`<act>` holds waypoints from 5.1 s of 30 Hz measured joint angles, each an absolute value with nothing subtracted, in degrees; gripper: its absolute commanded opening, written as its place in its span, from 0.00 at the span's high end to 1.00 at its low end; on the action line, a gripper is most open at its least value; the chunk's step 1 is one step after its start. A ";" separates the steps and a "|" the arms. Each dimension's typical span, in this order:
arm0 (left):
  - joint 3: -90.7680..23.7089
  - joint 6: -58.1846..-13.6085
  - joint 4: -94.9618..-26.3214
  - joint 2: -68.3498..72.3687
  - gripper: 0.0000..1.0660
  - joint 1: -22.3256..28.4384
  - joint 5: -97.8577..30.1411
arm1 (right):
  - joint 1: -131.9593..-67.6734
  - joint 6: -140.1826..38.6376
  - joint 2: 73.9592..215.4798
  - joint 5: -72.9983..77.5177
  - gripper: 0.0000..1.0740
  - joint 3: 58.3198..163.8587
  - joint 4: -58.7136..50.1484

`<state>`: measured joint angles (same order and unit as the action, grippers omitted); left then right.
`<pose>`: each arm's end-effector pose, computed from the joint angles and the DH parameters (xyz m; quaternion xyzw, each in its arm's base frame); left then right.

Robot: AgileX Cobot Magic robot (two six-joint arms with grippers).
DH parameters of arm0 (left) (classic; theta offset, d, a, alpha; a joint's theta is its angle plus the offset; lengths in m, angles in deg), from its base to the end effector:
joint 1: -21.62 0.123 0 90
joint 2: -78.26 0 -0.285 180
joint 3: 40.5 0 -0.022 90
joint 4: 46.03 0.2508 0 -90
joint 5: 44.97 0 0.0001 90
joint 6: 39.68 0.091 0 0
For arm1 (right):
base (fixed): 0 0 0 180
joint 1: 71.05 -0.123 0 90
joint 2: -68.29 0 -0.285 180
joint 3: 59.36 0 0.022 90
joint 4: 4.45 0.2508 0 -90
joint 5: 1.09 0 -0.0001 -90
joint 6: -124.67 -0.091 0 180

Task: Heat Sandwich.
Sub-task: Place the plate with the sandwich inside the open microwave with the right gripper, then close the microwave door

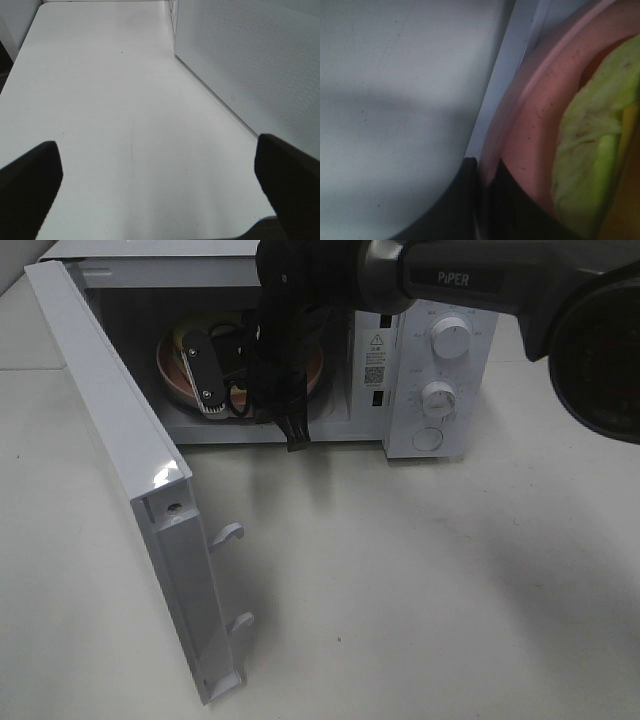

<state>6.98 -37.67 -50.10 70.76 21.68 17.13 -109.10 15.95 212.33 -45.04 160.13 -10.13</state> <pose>-0.0089 -0.0057 0.2808 0.0167 0.8523 -0.0260 0.5221 0.4185 0.3196 0.1713 -0.7986 0.5356 -0.1185 0.2476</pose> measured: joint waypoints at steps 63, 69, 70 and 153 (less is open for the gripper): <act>6.98 -37.67 -50.10 70.76 0.06 21.68 17.13 | -109.10 -1.01 185.92 -26.70 0.36 121.69 -12.82; 6.98 -37.67 -50.10 70.76 0.06 21.68 17.13 | -109.10 -4.91 180.47 -26.65 0.36 115.96 -12.82; 6.98 -37.67 -50.10 70.76 0.06 21.68 17.13 | -109.10 -4.91 180.47 -26.65 0.36 115.96 -12.82; 6.98 -37.67 -50.10 70.76 0.06 21.68 17.13 | -87.67 -61.80 98.83 -69.90 0.36 82.33 -12.65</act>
<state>6.98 -37.67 -50.10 70.76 21.68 17.13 -87.67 -61.80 98.83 -69.90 82.33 -12.65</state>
